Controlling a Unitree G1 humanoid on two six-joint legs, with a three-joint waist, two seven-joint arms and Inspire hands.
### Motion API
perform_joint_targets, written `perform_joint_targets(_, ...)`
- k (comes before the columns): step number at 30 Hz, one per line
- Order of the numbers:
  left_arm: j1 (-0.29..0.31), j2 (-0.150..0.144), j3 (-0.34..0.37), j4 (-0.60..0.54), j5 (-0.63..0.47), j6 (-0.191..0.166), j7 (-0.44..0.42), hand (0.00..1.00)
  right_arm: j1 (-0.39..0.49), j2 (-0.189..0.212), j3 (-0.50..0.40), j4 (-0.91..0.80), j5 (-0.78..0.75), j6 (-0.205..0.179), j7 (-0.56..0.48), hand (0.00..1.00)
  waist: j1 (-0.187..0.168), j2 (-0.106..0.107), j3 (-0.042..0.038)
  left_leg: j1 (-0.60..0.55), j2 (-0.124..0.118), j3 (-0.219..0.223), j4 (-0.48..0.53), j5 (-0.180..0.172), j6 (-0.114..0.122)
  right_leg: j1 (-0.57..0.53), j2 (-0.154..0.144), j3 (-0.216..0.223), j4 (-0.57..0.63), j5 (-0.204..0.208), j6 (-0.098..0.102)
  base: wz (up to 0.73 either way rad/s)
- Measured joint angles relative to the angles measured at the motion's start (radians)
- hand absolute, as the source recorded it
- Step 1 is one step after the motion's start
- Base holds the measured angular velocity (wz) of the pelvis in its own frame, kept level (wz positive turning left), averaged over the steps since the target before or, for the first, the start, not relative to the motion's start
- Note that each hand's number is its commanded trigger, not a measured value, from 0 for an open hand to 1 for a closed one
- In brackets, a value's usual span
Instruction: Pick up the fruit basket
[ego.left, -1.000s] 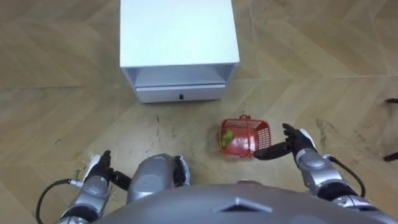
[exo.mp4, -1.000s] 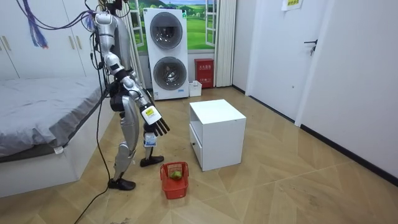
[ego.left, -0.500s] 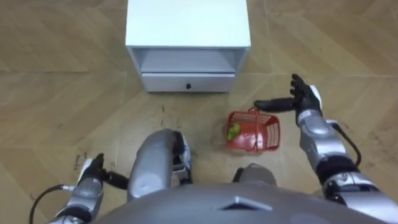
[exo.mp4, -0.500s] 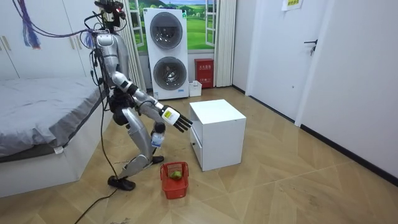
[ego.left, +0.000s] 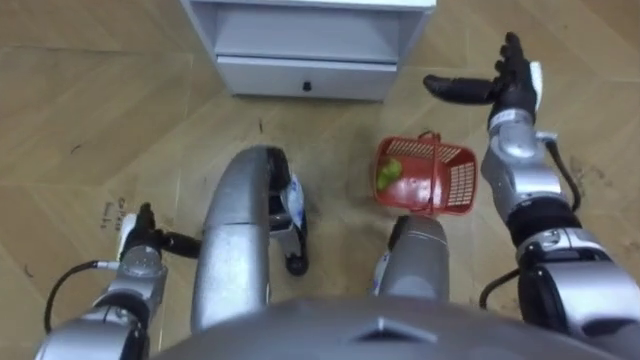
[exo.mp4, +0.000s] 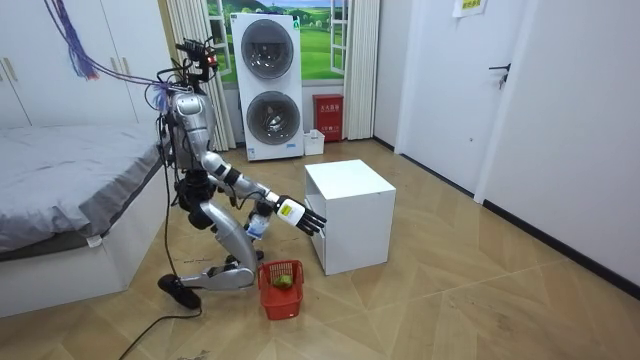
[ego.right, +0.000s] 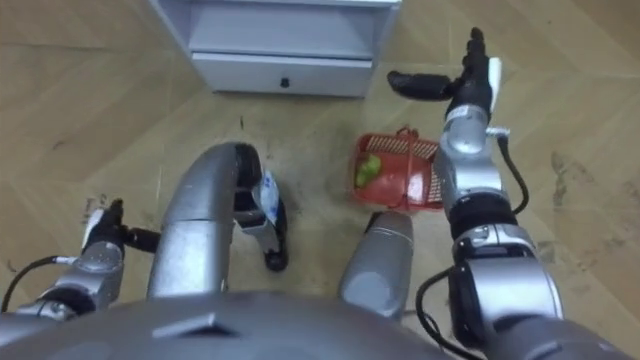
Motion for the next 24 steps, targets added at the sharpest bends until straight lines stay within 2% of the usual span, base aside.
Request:
perform_joint_targets(4, -0.008, -0.006, -0.018, 0.004, 0.001, -0.010, 0.014, 0.00, 0.000, -0.021, -0.018, 0.001, 0.001, 0.000, -0.019, 0.00, -0.012, -0.011, 0.0065, -0.037, -0.019, 0.000, 0.079, -0.028, 0.008, 0.001, 0.001, 0.020, 0.092, -0.002, -0.005, 0.26)
perform_joint_targets(6, -0.004, -0.012, -0.018, 0.031, 0.001, -0.028, 0.020, 0.00, 0.001, -0.022, -0.017, 0.001, 0.004, 0.000, -0.020, 0.00, -0.014, -0.022, 0.0105, -0.043, -0.022, 0.002, 0.106, -0.042, 0.006, 0.005, 0.000, 0.029, 0.126, -0.003, -0.005, 0.09)
perform_joint_targets(9, 0.018, -0.013, -0.034, 0.040, -0.001, -0.040, 0.024, 0.00, 0.013, -0.022, -0.018, 0.001, 0.010, 0.000, -0.021, 0.00, -0.032, -0.033, 0.0088, -0.049, -0.039, 0.003, 0.119, -0.043, 0.004, 0.014, -0.004, 0.030, 0.146, -0.003, -0.006, 0.21)
perform_joint_targets(11, 0.035, -0.012, -0.045, 0.048, -0.002, -0.043, 0.025, 0.00, 0.039, -0.018, -0.017, 0.001, 0.016, 0.000, -0.022, 0.00, -0.030, -0.043, 0.0086, -0.051, -0.049, 0.003, 0.132, -0.048, -0.007, 0.019, -0.004, 0.034, 0.168, -0.003, -0.006, 0.12)
perform_joint_targets(14, 0.043, -0.012, -0.045, 0.070, -0.011, -0.047, 0.034, 0.00, 0.050, -0.012, -0.016, 0.010, 0.016, 0.002, -0.022, 0.00, -0.030, -0.048, 0.0094, -0.053, -0.049, 0.003, 0.145, -0.053, -0.017, 0.015, -0.009, 0.036, 0.190, -0.005, -0.010, 0.06)
perform_joint_targets(18, 0.061, -0.010, -0.045, 0.069, -0.034, -0.055, 0.040, 0.00, 0.059, -0.011, -0.014, 0.009, 0.022, 0.003, -0.022, 0.00, -0.027, -0.047, 0.0089, -0.053, -0.046, 0.002, 0.145, -0.053, -0.036, 0.010, -0.013, 0.036, 0.204, -0.008, -0.016, 0.00)
perform_joint_targets(22, 0.073, -0.009, -0.045, 0.067, -0.041, -0.059, 0.042, 0.00, 0.076, -0.009, -0.014, 0.010, 0.021, 0.003, -0.021, 0.00, -0.026, -0.045, 0.0082, -0.056, -0.045, 0.002, 0.150, -0.053, -0.062, 0.004, -0.013, 0.042, 0.230, -0.009, -0.018, 0.02)
perform_joint_targets(24, 0.074, -0.009, -0.045, 0.067, -0.041, -0.059, 0.042, 0.00, 0.078, -0.009, -0.012, 0.024, 0.021, 0.005, -0.020, 0.00, -0.026, -0.039, 0.0056, -0.058, -0.044, 0.002, 0.157, -0.053, -0.079, 0.003, -0.013, 0.045, 0.251, -0.013, -0.025, 0.05)
